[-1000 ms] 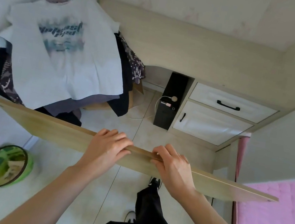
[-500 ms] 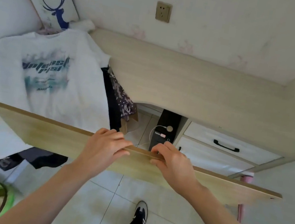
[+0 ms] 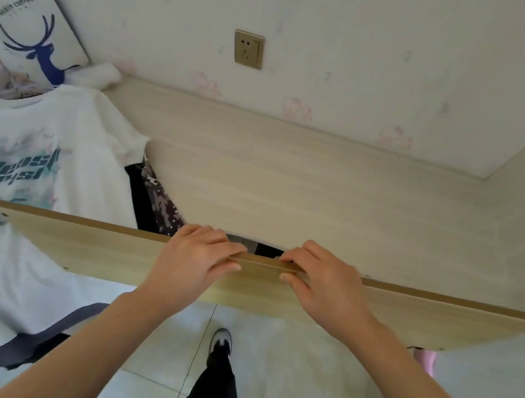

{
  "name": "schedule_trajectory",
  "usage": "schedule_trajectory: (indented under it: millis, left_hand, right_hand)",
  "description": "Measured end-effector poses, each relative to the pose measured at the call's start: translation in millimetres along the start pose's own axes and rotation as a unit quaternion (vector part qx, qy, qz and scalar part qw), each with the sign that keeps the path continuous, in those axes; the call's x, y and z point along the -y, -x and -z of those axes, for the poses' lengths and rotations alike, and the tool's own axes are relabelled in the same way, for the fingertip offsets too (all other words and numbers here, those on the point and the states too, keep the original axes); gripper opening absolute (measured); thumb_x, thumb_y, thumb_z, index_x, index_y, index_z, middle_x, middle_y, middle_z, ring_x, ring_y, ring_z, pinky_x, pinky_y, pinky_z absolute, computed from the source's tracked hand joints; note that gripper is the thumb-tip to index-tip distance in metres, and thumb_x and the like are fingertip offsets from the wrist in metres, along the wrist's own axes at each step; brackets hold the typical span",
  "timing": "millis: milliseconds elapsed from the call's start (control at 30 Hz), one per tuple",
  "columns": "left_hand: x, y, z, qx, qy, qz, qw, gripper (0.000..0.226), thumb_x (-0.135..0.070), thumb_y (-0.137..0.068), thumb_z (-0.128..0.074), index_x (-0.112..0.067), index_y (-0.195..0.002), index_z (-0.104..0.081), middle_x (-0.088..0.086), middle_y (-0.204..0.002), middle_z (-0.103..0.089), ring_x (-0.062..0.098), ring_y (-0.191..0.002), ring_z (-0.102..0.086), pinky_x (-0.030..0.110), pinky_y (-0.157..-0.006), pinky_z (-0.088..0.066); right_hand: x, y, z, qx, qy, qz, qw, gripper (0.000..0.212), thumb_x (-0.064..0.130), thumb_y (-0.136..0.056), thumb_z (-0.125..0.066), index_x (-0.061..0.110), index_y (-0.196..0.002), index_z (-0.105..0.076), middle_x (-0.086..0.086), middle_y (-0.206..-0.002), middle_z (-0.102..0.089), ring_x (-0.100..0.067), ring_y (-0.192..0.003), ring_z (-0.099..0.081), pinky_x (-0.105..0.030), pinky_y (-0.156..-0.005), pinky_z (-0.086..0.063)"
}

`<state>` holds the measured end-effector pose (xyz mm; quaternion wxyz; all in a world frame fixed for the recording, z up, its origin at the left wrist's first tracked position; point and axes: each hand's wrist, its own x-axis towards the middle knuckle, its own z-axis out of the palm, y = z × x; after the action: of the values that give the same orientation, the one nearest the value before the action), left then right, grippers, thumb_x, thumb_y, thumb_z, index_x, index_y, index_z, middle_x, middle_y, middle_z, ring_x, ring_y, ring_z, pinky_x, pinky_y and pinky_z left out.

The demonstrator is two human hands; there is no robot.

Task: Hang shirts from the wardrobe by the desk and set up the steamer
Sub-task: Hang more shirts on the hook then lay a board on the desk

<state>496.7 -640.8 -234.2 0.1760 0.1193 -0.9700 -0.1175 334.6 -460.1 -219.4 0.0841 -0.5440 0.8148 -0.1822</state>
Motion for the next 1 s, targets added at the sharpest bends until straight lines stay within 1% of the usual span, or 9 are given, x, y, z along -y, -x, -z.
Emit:
schedule_trajectory:
  millis: [67, 100, 233, 367, 533, 700, 767, 867, 1000]
  left_hand:
    - [5, -17, -3, 0.007, 0.001, -0.009, 1.0, 0.033, -0.045, -0.088, -0.049, -0.026, -0.103, -0.071, -0.012, -0.084, -0.063, 0.013, -0.075, -0.06, 0.03, -0.079, -0.043]
    - [8, -26, -5, 0.011, 0.0, -0.014, 1.0, 0.033, -0.046, -0.089, -0.049, -0.026, -0.103, -0.07, -0.012, -0.084, -0.063, 0.013, -0.075, -0.06, 0.031, -0.078, -0.044]
    - [17, -68, -8, 0.009, -0.007, -0.034, 0.999, 0.035, -0.047, -0.09, -0.048, -0.026, -0.105, -0.071, -0.012, -0.085, -0.064, 0.013, -0.078, -0.062, 0.03, -0.079, -0.044]
    - [25, -116, -6, -0.008, 0.005, -0.054, 0.998, 0.033, -0.046, -0.089, -0.05, -0.026, -0.103, -0.072, -0.013, -0.083, -0.065, 0.012, -0.075, -0.061, 0.029, -0.08, -0.045]
    - [47, -175, -10, 0.016, 0.03, -0.07, 0.997, 0.034, -0.046, -0.088, -0.048, -0.027, -0.104, -0.072, -0.014, -0.084, -0.065, 0.011, -0.075, -0.06, 0.026, -0.076, -0.041]
    - [66, -224, -24, 0.027, 0.033, -0.075, 0.996, 0.033, -0.046, -0.086, -0.048, -0.028, -0.101, -0.071, -0.014, -0.082, -0.063, 0.011, -0.076, -0.06, 0.028, -0.072, -0.042]
    - [66, -237, -31, 0.037, 0.038, -0.074, 0.996, 0.034, -0.047, -0.085, -0.047, -0.028, -0.099, -0.071, -0.014, -0.081, -0.062, 0.011, -0.075, -0.059, 0.027, -0.072, -0.041]
    - [66, -254, -39, 0.052, 0.053, -0.075, 0.994, 0.034, -0.047, -0.085, -0.046, -0.028, -0.099, -0.071, -0.015, -0.081, -0.062, 0.01, -0.075, -0.059, 0.028, -0.071, -0.045]
    - [68, -275, -53, 0.069, 0.07, -0.073, 0.992, 0.035, -0.048, -0.084, -0.046, -0.029, -0.099, -0.071, -0.015, -0.08, -0.062, 0.01, -0.074, -0.06, 0.029, -0.072, -0.047]
  right_hand:
    - [-9, -12, 4, -0.003, -0.005, -0.007, 1.0, 0.019, 0.037, -0.09, -0.059, 0.034, -0.108, -0.059, 0.014, -0.096, -0.053, -0.005, -0.076, -0.053, -0.017, -0.051, -0.03]
    - [-14, -19, 7, -0.005, -0.009, -0.01, 1.0, 0.018, 0.037, -0.09, -0.06, 0.034, -0.108, -0.06, 0.015, -0.095, -0.053, -0.005, -0.076, -0.054, -0.016, -0.052, -0.03]
    - [-34, -47, 24, -0.008, -0.019, -0.032, 0.999, 0.02, 0.039, -0.09, -0.059, 0.034, -0.109, -0.06, 0.016, -0.097, -0.054, -0.004, -0.078, -0.055, -0.022, -0.059, -0.043]
    - [-52, -73, 48, -0.018, -0.017, -0.044, 0.999, 0.019, 0.039, -0.091, -0.058, 0.035, -0.109, -0.06, 0.018, -0.097, -0.053, -0.003, -0.077, -0.054, -0.019, -0.061, -0.043]
    - [-74, -116, 62, -0.035, -0.009, -0.054, 0.998, 0.018, 0.037, -0.09, -0.06, 0.033, -0.107, -0.061, 0.017, -0.096, -0.053, -0.003, -0.079, -0.054, -0.028, -0.065, -0.048]
    - [-96, -151, 68, -0.041, 0.006, -0.071, 0.997, 0.016, 0.038, -0.091, -0.058, 0.033, -0.106, -0.059, 0.015, -0.094, -0.052, -0.005, -0.079, -0.053, -0.03, -0.064, -0.049]
    - [-105, -157, 70, -0.036, 0.008, -0.078, 0.996, 0.016, 0.038, -0.091, -0.058, 0.033, -0.106, -0.059, 0.015, -0.094, -0.051, -0.005, -0.08, -0.052, -0.03, -0.065, -0.049]
    - [-121, -164, 74, -0.02, 0.004, -0.09, 0.996, 0.016, 0.04, -0.091, -0.057, 0.034, -0.106, -0.058, 0.014, -0.095, -0.052, -0.007, -0.081, -0.054, -0.032, -0.067, -0.049]
    - [-143, -175, 77, 0.003, -0.011, -0.101, 0.995, 0.017, 0.042, -0.092, -0.056, 0.037, -0.108, -0.057, 0.016, -0.094, -0.05, -0.006, -0.077, -0.054, -0.027, -0.068, -0.047]
